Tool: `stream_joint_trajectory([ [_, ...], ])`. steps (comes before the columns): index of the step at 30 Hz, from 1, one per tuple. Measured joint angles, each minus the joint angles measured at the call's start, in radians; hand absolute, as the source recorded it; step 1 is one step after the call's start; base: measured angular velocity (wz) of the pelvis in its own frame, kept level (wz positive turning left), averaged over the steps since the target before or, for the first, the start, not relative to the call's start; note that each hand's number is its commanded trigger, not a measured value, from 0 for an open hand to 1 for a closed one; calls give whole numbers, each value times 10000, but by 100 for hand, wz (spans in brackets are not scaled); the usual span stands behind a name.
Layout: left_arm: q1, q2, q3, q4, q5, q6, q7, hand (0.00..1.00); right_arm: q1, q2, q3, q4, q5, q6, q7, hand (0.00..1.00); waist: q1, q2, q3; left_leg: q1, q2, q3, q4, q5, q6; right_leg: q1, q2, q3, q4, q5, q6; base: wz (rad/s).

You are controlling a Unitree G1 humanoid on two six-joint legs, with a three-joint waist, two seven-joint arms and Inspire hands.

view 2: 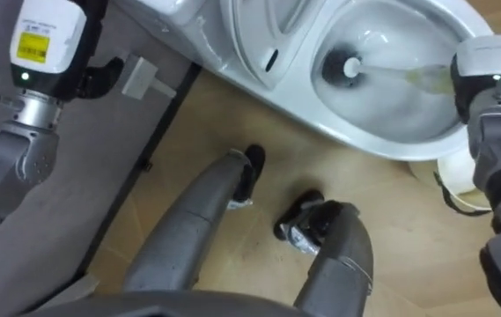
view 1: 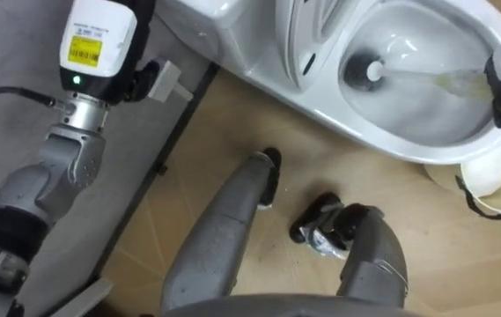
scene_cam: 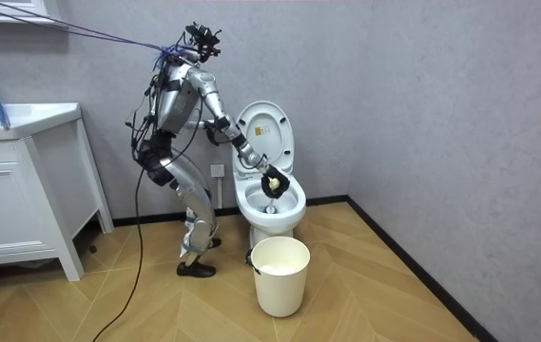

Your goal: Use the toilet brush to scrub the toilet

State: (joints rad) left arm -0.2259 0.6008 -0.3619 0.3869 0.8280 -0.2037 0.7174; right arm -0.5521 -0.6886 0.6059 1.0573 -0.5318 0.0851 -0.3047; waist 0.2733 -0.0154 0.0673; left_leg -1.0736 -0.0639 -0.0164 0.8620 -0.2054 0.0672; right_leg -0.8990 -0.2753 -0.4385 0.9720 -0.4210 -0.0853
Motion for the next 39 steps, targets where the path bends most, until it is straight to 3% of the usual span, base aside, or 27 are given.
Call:
stream_joint_trajectory([
  [3,-14,78,-41,-76,-301,260,-16,0,-246,235,-1,378,1262,-21,-1,100,-219,-16,12,-14,18,3,15,17,-29,-34,-1,9,63,-30,-54,2],
  [6,-16,87,47,-169,-315,742,40,0,-270,322,-145,436,2112,-140,-4,100,-505,-55,35,-102,36,77,43,39,-59,-221,-11,137,189,-42,-90,-4],
  [7,-55,89,70,-166,-312,861,119,0,-271,351,-451,585,2258,-324,-4,100,-598,-40,43,-158,31,71,30,79,-77,-296,-18,139,195,-16,-129,-4],
  [10,-62,90,69,-163,-324,1128,127,0,-264,438,-897,785,3017,-364,-61,100,-738,-31,49,-131,29,65,35,117,-90,-278,-21,141,227,-6,-147,-1],
  [15,-116,83,-19,-226,-518,1468,-62,0,-263,578,-885,787,3080,-352,-100,100,-893,20,80,-57,26,68,23,177,-128,-224,-33,141,248,3,-149,0],
  [18,-186,15,-24,-212,-488,1626,-298,0,-235,762,-886,784,2841,-262,-73,100,-900,185,176,87,20,74,-52,241,-135,-120,-20,152,197,30,-95,0],
  [21,-169,-40,-30,-182,-496,1738,-491,0,-204,996,-886,680,1952,-191,45,100,-836,352,163,185,80,103,-89,246,-143,-51,39,173,98,81,-98,-12],
  [22,-176,-137,-33,-127,-481,1774,-556,0,-181,1090,-864,520,1324,-154,129,100,-791,552,163,222,165,106,-99,246,-143,25,129,146,-15,150,-94,-16],
  [24,-152,-269,-34,-110,-479,1849,-649,0,98,1164,-819,-117,186,251,326,100,-696,809,108,305,219,148,-215,270,-131,71,201,177,-184,250,-113,-16],
  [26,-135,-257,-15,-67,-503,1950,-718,0,388,1283,-807,-706,-539,629,450,100,-690,877,74,384,280,265,-298,273,-126,77,239,258,-240,294,-99,-14],
  [29,-112,-254,6,-66,-511,2072,-793,0,801,1257,-744,-2047,-1751,1131,710,100,-662,1039,-33,400,537,332,-336,239,-155,124,550,280,-544,450,-181,-25],
  [33,81,-241,38,-90,-681,2061,-825,0,1529,949,-755,-4227,-3431,1732,1444,100,-611,1135,-98,549,877,424,-341,171,-257,256,912,391,-819,575,-382,-23],
  [37,410,-241,28,-355,-1117,1970,-813,0,2371,640,-757,-6178,-4253,2040,1951,100,-775,1191,-151,693,929,420,-392,82,-395,436,1078,384,-967,552,-479,-5],
  [39,525,-244,-37,-474,-1200,1741,-705,0,2707,637,-757,-7039,-4445,2221,2305,100,-892,1190,-166,772,1000,409,-493,64,-473,507,1190,395,-1127,575,-536,-7],
])
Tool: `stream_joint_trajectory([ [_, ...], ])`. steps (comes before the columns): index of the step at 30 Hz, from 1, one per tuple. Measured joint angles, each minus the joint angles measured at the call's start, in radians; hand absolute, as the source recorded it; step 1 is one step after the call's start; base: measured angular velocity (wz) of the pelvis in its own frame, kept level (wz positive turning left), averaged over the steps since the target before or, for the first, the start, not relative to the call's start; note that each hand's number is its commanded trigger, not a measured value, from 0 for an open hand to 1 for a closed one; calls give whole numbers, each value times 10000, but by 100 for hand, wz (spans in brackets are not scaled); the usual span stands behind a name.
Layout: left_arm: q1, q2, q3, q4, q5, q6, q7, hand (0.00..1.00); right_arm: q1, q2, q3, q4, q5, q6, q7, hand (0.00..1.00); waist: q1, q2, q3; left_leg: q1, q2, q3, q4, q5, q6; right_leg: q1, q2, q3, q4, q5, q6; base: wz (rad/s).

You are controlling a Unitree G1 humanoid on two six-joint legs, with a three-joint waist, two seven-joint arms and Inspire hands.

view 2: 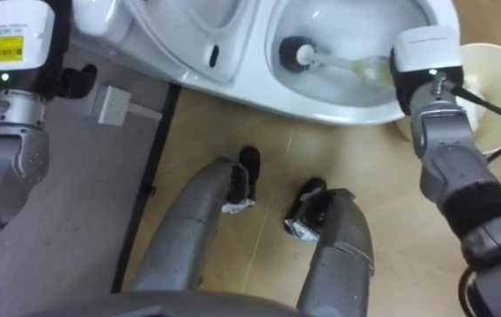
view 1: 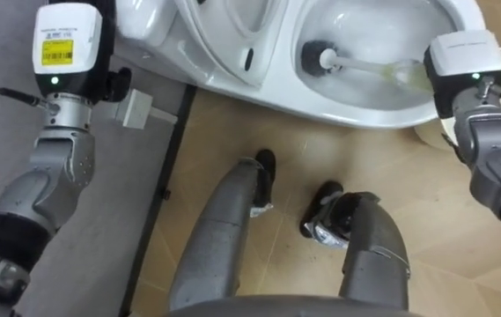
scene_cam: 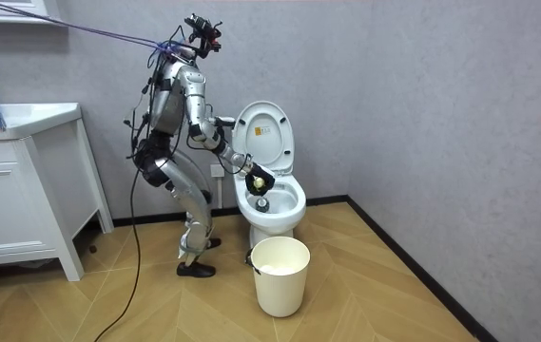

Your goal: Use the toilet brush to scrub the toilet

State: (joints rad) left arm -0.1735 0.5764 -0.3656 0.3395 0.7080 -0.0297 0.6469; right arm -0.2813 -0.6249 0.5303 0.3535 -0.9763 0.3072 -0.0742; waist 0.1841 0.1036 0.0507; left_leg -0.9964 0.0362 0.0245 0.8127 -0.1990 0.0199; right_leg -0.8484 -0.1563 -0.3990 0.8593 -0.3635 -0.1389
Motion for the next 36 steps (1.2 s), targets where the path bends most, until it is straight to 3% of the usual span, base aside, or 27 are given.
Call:
stream_joint_trajectory([
  [2,120,-4,-5,-7,-97,-243,122,0,132,4,0,-438,-139,30,333,100,-92,-47,-27,54,61,13,-104,-10,-58,30,90,24,-125,38,-53,-8],
  [5,350,9,-2,-12,-488,-326,257,0,334,2,7,-993,-239,163,794,100,-145,-73,-78,161,150,50,-182,-40,-124,113,209,92,-274,56,-77,-8],
  [9,356,168,-34,145,-514,-480,267,0,-5,-192,187,-623,-46,128,906,100,-96,-83,-81,290,190,100,-202,-68,-155,231,237,115,-316,57,-80,-5],
  [12,279,392,-214,322,-702,-692,319,0,-1106,-342,757,1185,1474,-483,425,100,-86,-267,-55,415,182,176,-223,-60,-145,281,196,172,-248,55,-80,0],
  [13,146,465,-255,450,-700,-794,415,0,-1527,-288,802,2069,2494,-864,191,100,-123,-411,-14,416,167,202,-252,-17,-120,264,150,166,-209,34,-93,15],
  [15,9,790,-273,416,-594,-815,692,0,-2207,-106,736,3365,4418,-1475,-290,100,-262,-899,72,313,31,297,-288,127,-97,-6,-30,266,16,-27,-99,12],
  [18,12,811,-114,313,-238,-727,1001,0,-2910,-45,31,4102,5985,-1952,-886,100,-545,-1126,149,173,-121,349,-192,184,-11,-220,-240,320,329,-111,-48,11],
  [23,17,804,61,219,255,-524,1285,0,-3480,-247,-98,4820,6245,-2417,-1299,100,-886,-1509,143,89,-190,457,-197,266,100,-371,-449,381,500,-100,28,6],
  [27,17,779,63,84,444,-324,1233,0,-3470,-240,-114,5033,6246,-2527,-1567,100,-1000,-1508,143,73,-314,502,-324,327,225,-416,-586,402,516,-39,135,1],
  [29,-40,608,62,-61,494,-130,1036,0,-3438,-219,-114,5033,6176,-2515,-1573,100,-1041,-1493,143,82,-352,559,-398,322,293,-431,-680,391,520,3,206,2],
  [32,-93,573,62,-66,699,-119,782,0,-3230,-91,-119,5029,6048,-2492,-1575,100,-946,-1444,150,166,-352,528,-404,346,370,-316,-659,376,456,64,242,0],
  [34,-79,501,-17,5,710,-79,578,0,-2959,136,-118,5002,5843,-2438,-1578,100,-872,-1241,167,374,-317,481,-386,315,408,-57,-577,357,322,89,289,-6],
  [35,-107,322,-150,68,717,32,430,0,-2789,210,-114,4896,5610,-2434,-1579,100,-787,-972,164,478,-291,455,-416,261,407,80,-518,342,187,126,357,-9],
  [36,-121,212,-202,133,716,76,372,0,-2736,254,-113,4878,5408,-2432,-1580,100,-724,-833,154,513,-294,456,-442,244,398,118,-514,344,136,139,393,-10],
])
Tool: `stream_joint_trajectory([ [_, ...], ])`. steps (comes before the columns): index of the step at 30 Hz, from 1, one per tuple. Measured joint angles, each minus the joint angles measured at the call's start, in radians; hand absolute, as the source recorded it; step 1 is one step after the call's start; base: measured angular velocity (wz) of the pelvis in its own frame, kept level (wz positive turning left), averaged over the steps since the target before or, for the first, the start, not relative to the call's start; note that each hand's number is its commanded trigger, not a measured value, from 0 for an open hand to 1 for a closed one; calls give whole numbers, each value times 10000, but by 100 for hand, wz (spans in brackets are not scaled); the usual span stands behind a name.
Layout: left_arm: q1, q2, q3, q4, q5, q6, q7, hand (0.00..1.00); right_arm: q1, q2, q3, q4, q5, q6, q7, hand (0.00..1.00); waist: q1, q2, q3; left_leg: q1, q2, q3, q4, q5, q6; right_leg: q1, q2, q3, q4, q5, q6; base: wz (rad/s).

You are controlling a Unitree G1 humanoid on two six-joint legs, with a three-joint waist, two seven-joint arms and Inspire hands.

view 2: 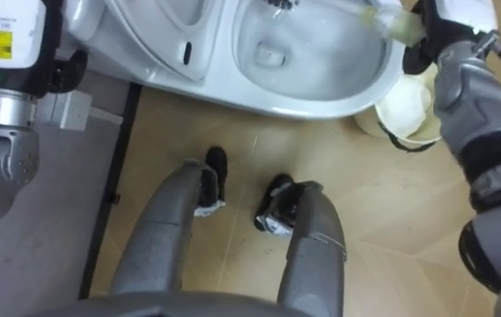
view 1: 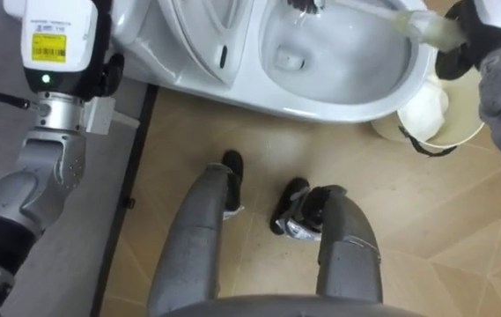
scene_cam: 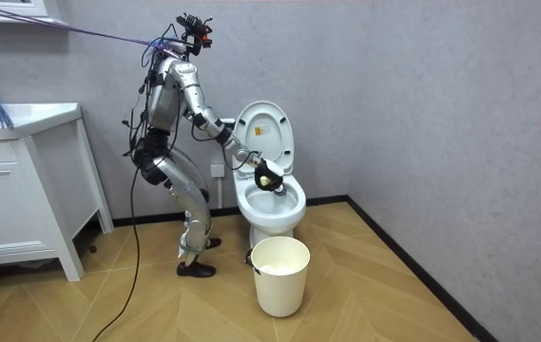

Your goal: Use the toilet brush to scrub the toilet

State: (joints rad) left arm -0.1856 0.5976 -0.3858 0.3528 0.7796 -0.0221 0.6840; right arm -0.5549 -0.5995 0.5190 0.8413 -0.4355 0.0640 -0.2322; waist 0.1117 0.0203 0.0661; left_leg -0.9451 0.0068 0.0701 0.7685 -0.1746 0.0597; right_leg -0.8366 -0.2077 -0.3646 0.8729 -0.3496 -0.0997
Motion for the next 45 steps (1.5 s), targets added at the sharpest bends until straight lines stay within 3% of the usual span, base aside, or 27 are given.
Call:
stream_joint_trajectory([
  [2,-3,-378,-119,251,-17,82,-199,0,259,303,-20,-28,-895,299,5,100,149,478,-20,127,-45,85,-101,-11,42,64,-25,100,-61,47,97,-10],
  [5,15,-418,-111,199,-14,214,-393,0,679,705,58,-177,-1460,681,201,100,254,711,-38,106,-9,108,-103,-20,29,19,65,128,-118,55,68,-10],
  [9,32,-414,-102,215,-21,132,-488,0,1285,921,105,-1334,-1995,1231,482,100,351,865,-56,150,283,102,-105,-62,-129,179,420,39,-445,181,-167,-14],
  [14,41,-388,-103,222,-302,-202,-366,0,2270,921,104,-3353,-2402,2012,944,100,329,885,-69,139,437,35,-244,-34,-349,173,643,18,-652,195,-350,-5],
  [19,64,-265,-100,208,-815,-457,-161,0,2508,781,105,-4090,-2675,2208,1470,100,397,913,-94,75,707,17,-218,-122,-523,171,969,42,-903,271,-496,-11],
  [22,53,-213,-104,341,-1017,-796,-138,0,2117,254,381,-3514,-2373,1911,1438,100,595,889,-98,145,707,97,-225,-110,-544,182,933,49,-899,272,-510,-4],
  [24,51,-104,-105,444,-1115,-900,-114,0,1418,-32,715,-2386,-1471,1399,1208,100,627,858,-84,160,661,108,-227,-102,-540,178,863,39,-848,267,-506,3],
  [27,-7,85,-137,450,-977,-912,-130,0,763,-41,811,-486,-184,372,949,100,517,449,-75,223,319,108,-286,-9,-472,114,475,45,-474,-11,-420,28],
  [30,-40,172,-114,414,-762,-863,-152,0,61,-51,776,509,-37,-41,819,100,377,89,-33,218,142,93,-226,19,-426,62,243,32,-203,-129,-363,18],
  [33,-100,200,-116,346,-778,-873,-216,0,-633,-203,773,1247,-45,-127,644,100,303,-150,-21,290,114,95,-198,60,-356,136,95,27,-130,-143,-292,6],
  [38,-125,195,-116,494,-765,-877,-914,0,-584,-312,772,1657,-23,-289,604,100,219,-379,34,970,-54,111,-367,-10,-219,764,-62,57,-153,-260,-55,4],
  [41,41,191,-80,552,-648,-841,-1157,0,-225,-312,467,1638,-24,-441,611,100,303,-405,25,1328,-63,136,-683,-6,-184,1086,-10,56,-418,-192,81,-4],
  [45,360,163,-31,542,-596,-840,-1431,0,343,-288,48,1646,7,-609,647,100,438,-395,18,1897,-30,137,-964,4,-159,1687,123,50,-805,-22,33,-1],
])
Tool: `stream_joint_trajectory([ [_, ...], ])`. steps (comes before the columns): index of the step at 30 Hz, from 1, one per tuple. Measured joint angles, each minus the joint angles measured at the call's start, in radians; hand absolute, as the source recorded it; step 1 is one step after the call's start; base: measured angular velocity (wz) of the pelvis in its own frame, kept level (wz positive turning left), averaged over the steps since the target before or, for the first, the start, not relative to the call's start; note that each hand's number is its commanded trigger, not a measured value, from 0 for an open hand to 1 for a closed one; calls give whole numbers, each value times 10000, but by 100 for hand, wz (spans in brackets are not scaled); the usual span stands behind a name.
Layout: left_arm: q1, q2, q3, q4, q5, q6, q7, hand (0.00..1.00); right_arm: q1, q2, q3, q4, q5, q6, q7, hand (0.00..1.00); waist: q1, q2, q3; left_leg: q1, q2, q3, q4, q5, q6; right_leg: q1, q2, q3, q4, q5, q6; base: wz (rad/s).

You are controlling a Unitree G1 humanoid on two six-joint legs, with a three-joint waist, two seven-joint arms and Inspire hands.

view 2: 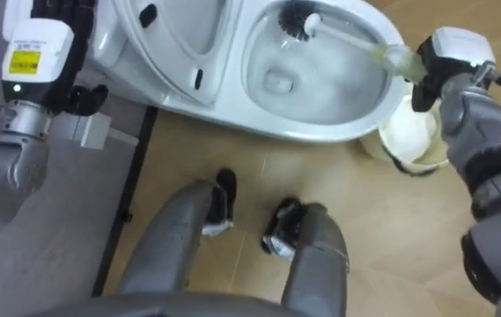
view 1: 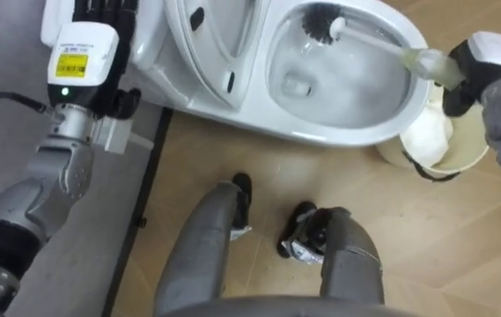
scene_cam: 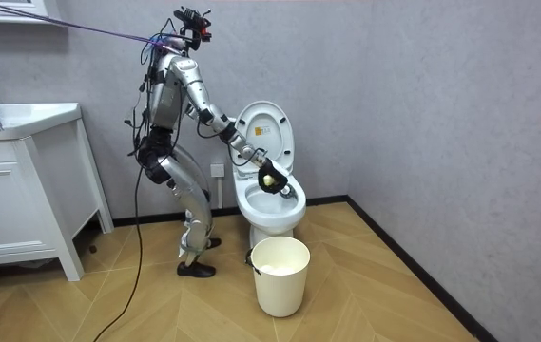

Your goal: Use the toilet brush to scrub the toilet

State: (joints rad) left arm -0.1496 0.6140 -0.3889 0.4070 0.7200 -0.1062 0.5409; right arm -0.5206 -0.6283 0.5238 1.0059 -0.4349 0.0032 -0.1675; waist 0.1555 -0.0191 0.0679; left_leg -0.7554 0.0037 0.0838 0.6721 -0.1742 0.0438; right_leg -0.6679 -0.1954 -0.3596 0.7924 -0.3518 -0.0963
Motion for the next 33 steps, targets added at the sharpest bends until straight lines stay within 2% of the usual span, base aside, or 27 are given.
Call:
stream_joint_trajectory([
  [3,538,-123,337,5,1,-5,-318,0,365,15,-397,-4,-35,-155,156,100,-14,-16,-19,728,1,125,-417,-3,3,699,49,-15,-414,36,63,-2],
  [4,882,-146,504,2,-6,2,-379,0,513,8,-675,-13,-41,-268,181,100,-94,-11,-43,1042,-3,95,-594,-3,2,1000,81,-21,-619,55,96,-3],
  [5,1210,-192,732,-75,1,-17,-523,0,838,11,-1134,-86,-23,-389,182,100,-150,-25,-145,1257,-7,62,-750,-1,-3,1252,157,-26,-859,87,151,0],
  [6,1516,-365,1031,-101,-6,1,-655,0,1336,21,-1746,-310,103,-463,175,100,-148,-56,-228,1566,-6,25,-923,6,-14,1588,246,-43,-1154,132,213,5],
  [7,1693,-492,1249,-110,-9,11,-734,0,1588,32,-2132,-480,246,-465,168,100,-161,-52,-255,1730,-8,-7,-1006,9,-20,1800,271,-94,-1296,154,235,5],
  [8,2121,-784,1665,-124,-12,77,-859,0,2104,56,-2831,-791,424,-453,153,100,-179,-58,-311,2146,-29,-16,-1246,10,-20,2249,308,-131,-1593,190,294,4],
  [9,2386,-927,1864,-134,-11,134,-908,0,2371,57,-3117,-960,509,-458,116,100,-215,-49,-355,2372,-39,-16,-1361,10,-20,2506,326,-167,-1769,209,327,5],
  [10,2902,-1072,2138,-166,19,174,-961,0,3036,80,-3614,-1426,716,-445,4,100,-318,-92,-497,2828,-56,-24,-1620,9,-21,3017,385,-223,-2135,250,399,6],
  [11,3431,-1106,2421,-272,98,181,-1036,0,3631,130,-4013,-1897,780,-458,-51,100,-392,-158,-570,3316,-64,-35,-1913,8,-22,3538,475,-259,-2525,296,471,5],
  [12,3701,-1143,2579,-311,61,173,-1070,0,3892,148,-4181,-2084,781,-486,-54,100,-434,-207,-588,3552,-69,-23,-2056,7,-27,3788,514,-262,-2710,321,507,0],
  [14,4370,-1434,2886,-424,48,153,-1208,0,4898,225,-4737,-2413,845,-571,-82,100,-499,-371,-679,4459,-68,-33,-2509,-2,-52,4789,710,-264,-3485,457,642,0],
  [15,4476,-1521,2947,-430,52,144,-1210,0,5135,263,-4846,-2459,864,-564,-87,100,-492,-407,-683,4658,-58,-40,-2585,-23,-77,5014,773,-252,-3660,484,670,0],
  [18,5036,-2142,3641,-557,80,95,-1228,0,6139,867,-5715,-2974,745,-604,-95,100,-535,-545,-678,5402,-30,-25,-2958,-135,-120,5851,927,-254,-4262,600,737,-5],
  [19,5122,-2209,3728,-597,119,92,-1230,0,6279,1000,-5863,-3084,699,-604,-95,100,-573,-567,-685,5501,-37,-23,-3043,-135,-121,5948,934,-264,-4331,609,748,-4],
  [21,5482,-2390,3969,-865,171,22,-1233,0,6755,1198,-5969,-3517,717,-605,-95,100,-666,-609,-675,5838,-73,-10,-3324,-138,-127,6250,935,-278,-4511,627,778,-2],
  [24,5843,-2832,4274,-1266,172,-179,-1187,0,7319,1430,-6003,-4151,702,-700,-95,100,-699,-642,-640,6366,-153,2,-3624,-132,-137,6699,915,-269,-4707,619,820,-3],
  [25,5874,-3000,4370,-1356,180,-334,-1109,0,7433,1541,-6108,-4354,678,-780,-95,100,-692,-645,-627,6489,-165,4,-3658,-133,-139,6854,922,-284,-4820,621,849,3],
  [26,5922,-3150,4550,-1440,159,-574,-999,0,7461,1616,-6327,-4442,747,-1032,-118,100,-693,-667,-604,6600,-179,-6,-3702,-136,-143,6940,932,-307,-4935,638,876,5],
  [28,6001,-3301,4810,-1453,125,-939,-580,0,7488,1688,-6682,-4581,844,-1324,-362,100,-684,-647,-615,6771,-208,-9,-3803,-143,-141,7122,946,-311,-5093,666,911,4],
  [29,6079,-3418,5059,-1455,97,-1125,-312,0,7499,1770,-6933,-4749,875,-1456,-583,100,-673,-665,-622,6847,-229,-41,-3874,-143,-140,7249,960,-381,-5235,688,943,10],
  [30,6112,-3508,5226,-1461,67,-1332,-82,0,7497,1815,-7170,-4839,1037,-1645,-793,100,-671,-591,-677,6876,-257,-57,-3893,-145,-138,7364,974,-433,-5355,709,974,12],
  [33,6254,-3804,5446,-1414,-430,-1717,178,0,7501,1861,-7530,-4892,1588,-1874,-1130,100,-609,-624,-702,7126,-328,-136,-4082,-144,-137,7661,992,-535,-5577,762,1028,9],
])
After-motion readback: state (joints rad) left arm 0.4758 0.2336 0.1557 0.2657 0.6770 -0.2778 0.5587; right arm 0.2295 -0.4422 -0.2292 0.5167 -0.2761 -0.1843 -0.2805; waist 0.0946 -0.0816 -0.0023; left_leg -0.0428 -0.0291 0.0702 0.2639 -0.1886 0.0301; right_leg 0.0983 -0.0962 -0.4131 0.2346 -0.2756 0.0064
